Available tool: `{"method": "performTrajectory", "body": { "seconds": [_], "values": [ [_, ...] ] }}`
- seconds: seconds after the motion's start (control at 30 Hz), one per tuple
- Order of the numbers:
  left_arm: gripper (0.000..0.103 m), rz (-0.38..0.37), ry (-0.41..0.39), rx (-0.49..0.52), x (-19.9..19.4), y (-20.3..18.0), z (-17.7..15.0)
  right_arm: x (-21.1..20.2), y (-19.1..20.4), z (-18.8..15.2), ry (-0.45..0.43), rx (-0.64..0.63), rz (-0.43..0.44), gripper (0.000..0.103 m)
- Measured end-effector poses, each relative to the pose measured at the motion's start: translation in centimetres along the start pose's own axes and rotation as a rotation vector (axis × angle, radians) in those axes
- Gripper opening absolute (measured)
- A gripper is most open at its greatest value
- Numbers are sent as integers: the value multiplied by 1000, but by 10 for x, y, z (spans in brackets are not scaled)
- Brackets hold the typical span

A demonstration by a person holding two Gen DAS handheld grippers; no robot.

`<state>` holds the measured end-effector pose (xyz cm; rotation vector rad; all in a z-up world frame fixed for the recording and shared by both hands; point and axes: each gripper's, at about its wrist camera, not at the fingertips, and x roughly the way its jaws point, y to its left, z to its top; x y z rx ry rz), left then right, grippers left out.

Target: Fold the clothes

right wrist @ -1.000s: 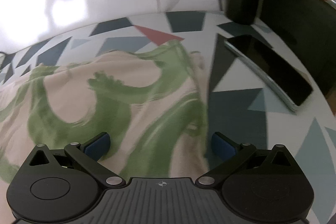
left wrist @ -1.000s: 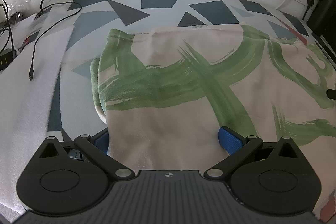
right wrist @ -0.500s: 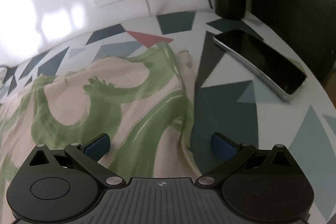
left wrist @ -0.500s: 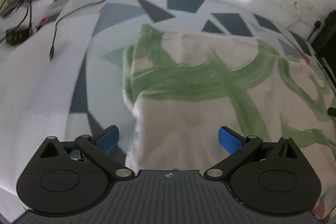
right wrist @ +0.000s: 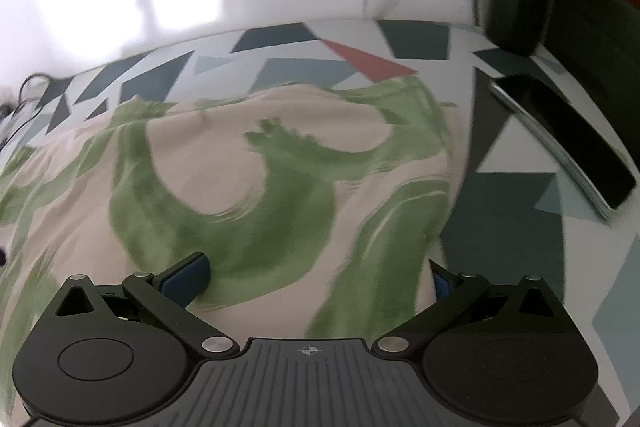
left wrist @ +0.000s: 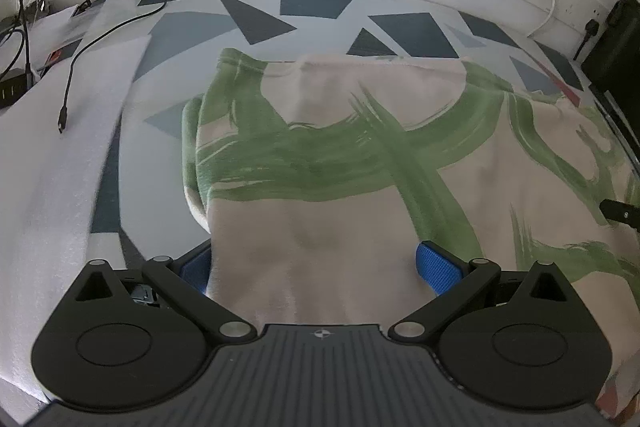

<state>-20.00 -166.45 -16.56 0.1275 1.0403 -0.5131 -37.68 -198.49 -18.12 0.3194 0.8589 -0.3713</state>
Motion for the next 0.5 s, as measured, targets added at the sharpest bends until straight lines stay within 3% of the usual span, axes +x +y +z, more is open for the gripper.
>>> {"method": "performTrajectory", "body": {
  "seconds": [0.13, 0.5],
  "values": [
    [102, 14, -6, 2, 1, -6, -2, 1, 10, 0, -1, -8, -7, 102],
    [101, -59, 10, 15, -2, -19, -4, 2, 34, 0, 16, -28, 39, 102]
  ]
}}
